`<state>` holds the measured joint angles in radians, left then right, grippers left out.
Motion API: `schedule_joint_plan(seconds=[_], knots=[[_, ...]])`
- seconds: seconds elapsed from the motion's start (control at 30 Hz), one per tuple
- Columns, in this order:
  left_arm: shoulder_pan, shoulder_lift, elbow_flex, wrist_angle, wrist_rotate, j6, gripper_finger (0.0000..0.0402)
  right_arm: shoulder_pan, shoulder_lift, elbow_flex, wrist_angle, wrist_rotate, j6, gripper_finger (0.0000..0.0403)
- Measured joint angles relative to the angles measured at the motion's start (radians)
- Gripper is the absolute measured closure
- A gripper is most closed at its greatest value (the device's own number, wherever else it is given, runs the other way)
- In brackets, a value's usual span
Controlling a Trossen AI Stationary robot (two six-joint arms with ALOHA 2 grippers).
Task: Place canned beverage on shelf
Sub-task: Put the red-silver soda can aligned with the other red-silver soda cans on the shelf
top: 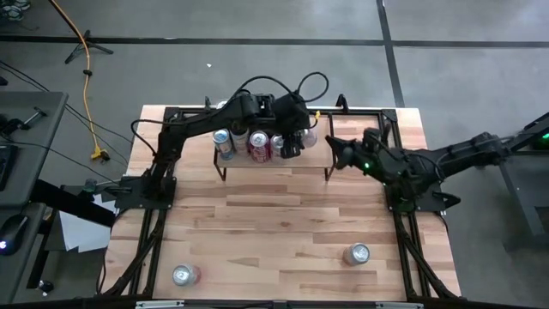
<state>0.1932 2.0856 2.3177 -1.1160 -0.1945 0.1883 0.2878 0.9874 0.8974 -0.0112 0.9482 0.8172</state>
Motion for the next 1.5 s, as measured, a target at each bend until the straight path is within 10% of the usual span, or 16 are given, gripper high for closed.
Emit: schedule_joint_plan(seconds=[0.57, 1.5], knots=[[0.008, -0.001, 0.001, -0.006, 0.091, -0.002, 0.0175, -0.376, 0.001, 0.0, -0.335, -0.604, 0.129, 0.0403], [0.009, -0.001, 0.001, 0.029, 0.087, 0.03, 0.0152, -0.412, 0.12, 0.0, -0.366, -0.671, 0.197, 0.0403]])
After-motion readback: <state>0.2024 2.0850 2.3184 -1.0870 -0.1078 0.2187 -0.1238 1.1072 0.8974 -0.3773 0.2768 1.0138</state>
